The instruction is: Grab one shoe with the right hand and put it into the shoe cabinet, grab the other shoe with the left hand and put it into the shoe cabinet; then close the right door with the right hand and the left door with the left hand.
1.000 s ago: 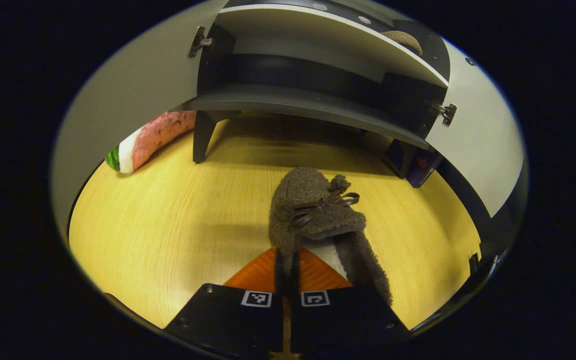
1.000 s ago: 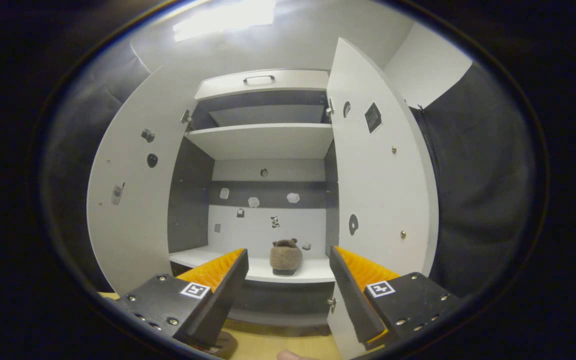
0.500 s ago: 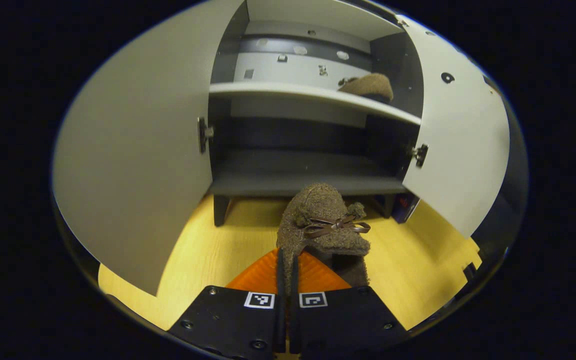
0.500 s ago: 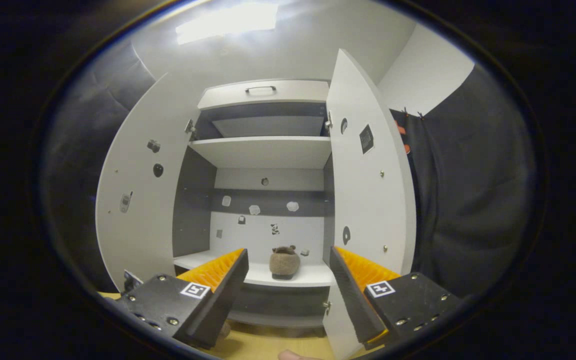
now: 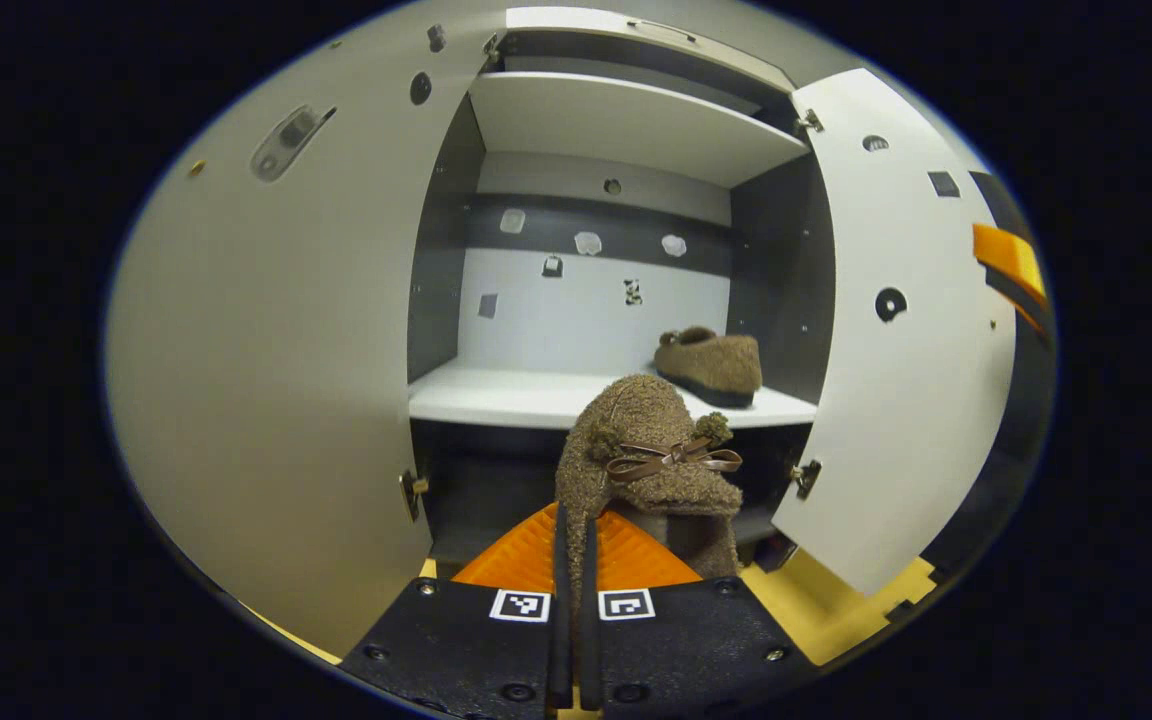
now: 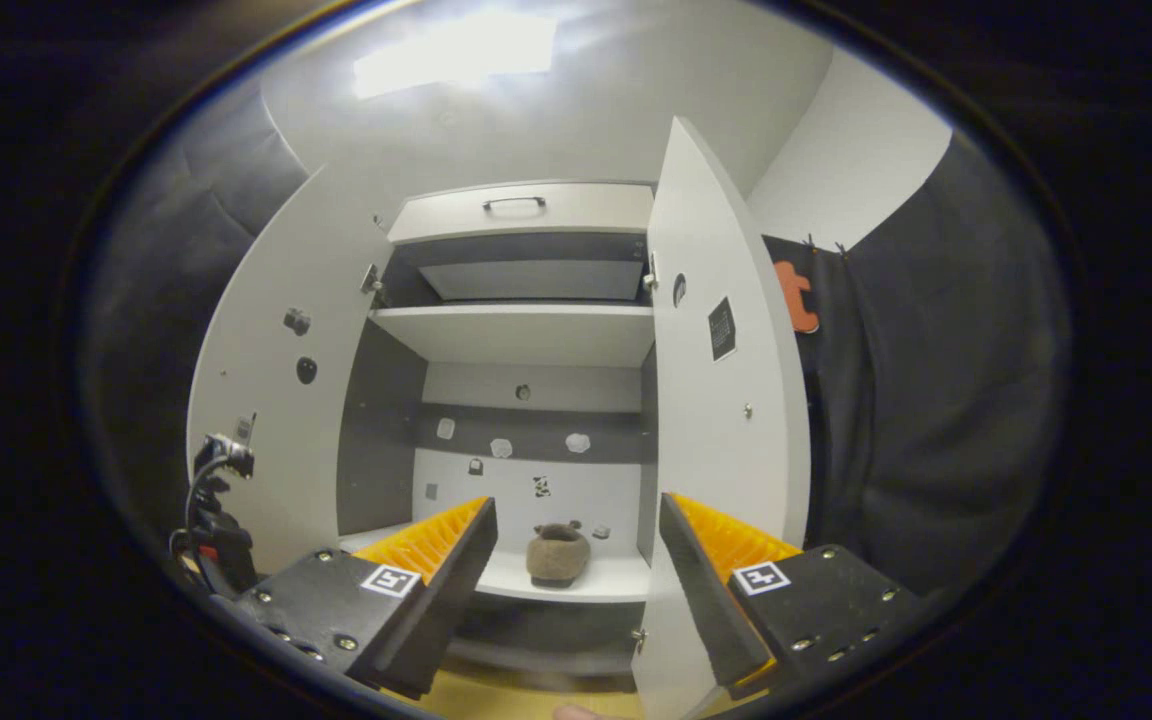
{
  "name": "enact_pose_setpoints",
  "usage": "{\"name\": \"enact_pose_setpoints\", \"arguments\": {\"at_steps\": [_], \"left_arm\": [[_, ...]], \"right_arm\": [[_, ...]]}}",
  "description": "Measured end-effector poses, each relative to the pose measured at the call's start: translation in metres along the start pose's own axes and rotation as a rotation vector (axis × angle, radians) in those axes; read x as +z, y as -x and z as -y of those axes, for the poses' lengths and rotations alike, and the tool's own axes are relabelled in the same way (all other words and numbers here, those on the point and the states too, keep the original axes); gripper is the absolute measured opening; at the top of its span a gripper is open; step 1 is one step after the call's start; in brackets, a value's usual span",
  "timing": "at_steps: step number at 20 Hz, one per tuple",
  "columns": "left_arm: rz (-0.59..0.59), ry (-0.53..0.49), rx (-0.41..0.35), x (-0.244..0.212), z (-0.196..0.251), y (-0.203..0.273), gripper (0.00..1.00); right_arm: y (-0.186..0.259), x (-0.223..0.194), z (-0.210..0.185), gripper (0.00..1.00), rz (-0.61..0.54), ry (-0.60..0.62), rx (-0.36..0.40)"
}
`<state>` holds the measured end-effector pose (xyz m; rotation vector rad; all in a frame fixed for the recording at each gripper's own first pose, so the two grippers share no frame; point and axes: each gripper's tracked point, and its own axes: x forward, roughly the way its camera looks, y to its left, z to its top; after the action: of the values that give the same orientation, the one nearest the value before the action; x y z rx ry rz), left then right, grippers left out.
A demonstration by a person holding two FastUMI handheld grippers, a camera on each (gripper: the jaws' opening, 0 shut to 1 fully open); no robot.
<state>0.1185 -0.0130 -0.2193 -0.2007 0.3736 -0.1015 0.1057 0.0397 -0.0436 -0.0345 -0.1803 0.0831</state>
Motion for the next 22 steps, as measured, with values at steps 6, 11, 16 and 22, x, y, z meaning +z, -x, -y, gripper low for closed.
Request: {"name": "enact_pose_setpoints", "arguments": {"at_steps": [6,11,16,22], "left_arm": [[0.142,0.031,0.01,0.087,0.011,-0.037,0.03],[0.211,0.06,0.007,0.142,0.018,-0.08,0.03],[0.235,0.101,0.036,0.16,0.013,-0.13,0.03],[0.113,0.122,0.071,0.116,0.008,-0.197,0.04]], "right_arm": [[-0.005,-0.007,0.004,0.98,0.002,-0.029,0.021],[-0.005,-0.01,0.008,0.98,0.001,-0.05,0.027],[-0.002,-0.009,0.007,0.98,0.031,-0.047,0.049],[-0.007,-0.023,0.015,0.98,0.017,-0.097,0.049]]}}
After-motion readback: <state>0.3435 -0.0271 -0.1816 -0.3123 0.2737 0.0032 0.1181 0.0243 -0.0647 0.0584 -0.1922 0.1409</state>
